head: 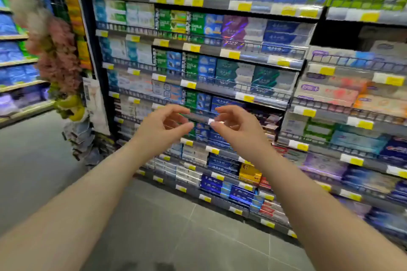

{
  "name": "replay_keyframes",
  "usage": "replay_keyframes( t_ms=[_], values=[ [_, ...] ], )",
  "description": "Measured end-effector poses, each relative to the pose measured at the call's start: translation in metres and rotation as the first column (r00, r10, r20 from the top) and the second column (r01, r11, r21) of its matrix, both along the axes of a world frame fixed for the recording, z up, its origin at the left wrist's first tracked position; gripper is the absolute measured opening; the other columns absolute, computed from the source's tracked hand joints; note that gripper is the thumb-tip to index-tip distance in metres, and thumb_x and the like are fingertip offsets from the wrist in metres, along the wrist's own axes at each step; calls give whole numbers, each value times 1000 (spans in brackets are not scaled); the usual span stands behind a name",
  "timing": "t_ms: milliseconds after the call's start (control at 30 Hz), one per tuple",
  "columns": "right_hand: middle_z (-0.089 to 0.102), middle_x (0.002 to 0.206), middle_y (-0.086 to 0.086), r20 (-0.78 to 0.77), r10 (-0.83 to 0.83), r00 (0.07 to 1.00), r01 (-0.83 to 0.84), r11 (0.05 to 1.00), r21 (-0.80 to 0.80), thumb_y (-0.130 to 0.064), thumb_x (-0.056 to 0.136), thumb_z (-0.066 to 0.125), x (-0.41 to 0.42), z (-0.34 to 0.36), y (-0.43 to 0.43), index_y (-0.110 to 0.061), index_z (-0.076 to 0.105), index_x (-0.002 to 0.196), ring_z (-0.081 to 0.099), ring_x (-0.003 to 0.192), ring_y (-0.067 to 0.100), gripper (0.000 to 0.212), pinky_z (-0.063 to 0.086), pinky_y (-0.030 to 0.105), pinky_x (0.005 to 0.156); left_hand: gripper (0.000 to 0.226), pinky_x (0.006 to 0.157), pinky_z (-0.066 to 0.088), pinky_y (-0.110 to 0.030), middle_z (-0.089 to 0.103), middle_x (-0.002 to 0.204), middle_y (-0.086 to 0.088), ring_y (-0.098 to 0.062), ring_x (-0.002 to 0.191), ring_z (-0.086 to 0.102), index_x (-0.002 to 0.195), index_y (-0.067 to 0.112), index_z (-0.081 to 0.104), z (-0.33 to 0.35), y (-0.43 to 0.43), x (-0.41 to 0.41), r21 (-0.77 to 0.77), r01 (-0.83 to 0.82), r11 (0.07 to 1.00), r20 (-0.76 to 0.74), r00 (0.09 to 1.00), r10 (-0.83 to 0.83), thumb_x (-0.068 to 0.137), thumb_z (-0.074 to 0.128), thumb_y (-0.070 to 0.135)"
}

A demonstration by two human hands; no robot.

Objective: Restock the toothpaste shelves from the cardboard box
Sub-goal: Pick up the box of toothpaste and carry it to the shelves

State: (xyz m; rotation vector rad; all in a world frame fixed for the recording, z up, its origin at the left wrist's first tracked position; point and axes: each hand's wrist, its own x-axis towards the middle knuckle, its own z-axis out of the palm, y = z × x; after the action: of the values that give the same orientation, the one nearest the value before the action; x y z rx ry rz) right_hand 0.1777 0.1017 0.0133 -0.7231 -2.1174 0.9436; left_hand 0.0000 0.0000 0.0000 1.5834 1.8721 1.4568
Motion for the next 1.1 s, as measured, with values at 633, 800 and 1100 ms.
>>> replay_keyframes(
  t_ms=[633,800,1100],
  values=[
    [60,86,-8,106,582,806,-570,812,-127,-19,83,70,-417,-114,-234,-19,59,110,50,60,-4,29,40,11,63,28,65,44,-8,64,93,1,1,70,57,110,18,60,-95,-324,-318,-186,-599,778,-13,794,608,84,70,19],
    [61,96,0,167,705,690,-695,709,-119,-15,83,69,-519,-129,-280,-11,58,116,52,70,8,34,43,17,67,27,80,52,-30,66,94,7,-15,84,62,102,34,60,-123,-389,-390,-236,-727,645,-60,674,737,80,73,30],
    [62,100,-2,199,845,497,-824,531,-198,-22,83,69,-721,-167,-331,-18,59,116,53,74,5,34,43,13,69,30,80,50,-24,64,98,11,-8,89,60,110,33,60,-159,-450,-530,-322,-847,423,-33,456,889,82,71,31]
  ],
)
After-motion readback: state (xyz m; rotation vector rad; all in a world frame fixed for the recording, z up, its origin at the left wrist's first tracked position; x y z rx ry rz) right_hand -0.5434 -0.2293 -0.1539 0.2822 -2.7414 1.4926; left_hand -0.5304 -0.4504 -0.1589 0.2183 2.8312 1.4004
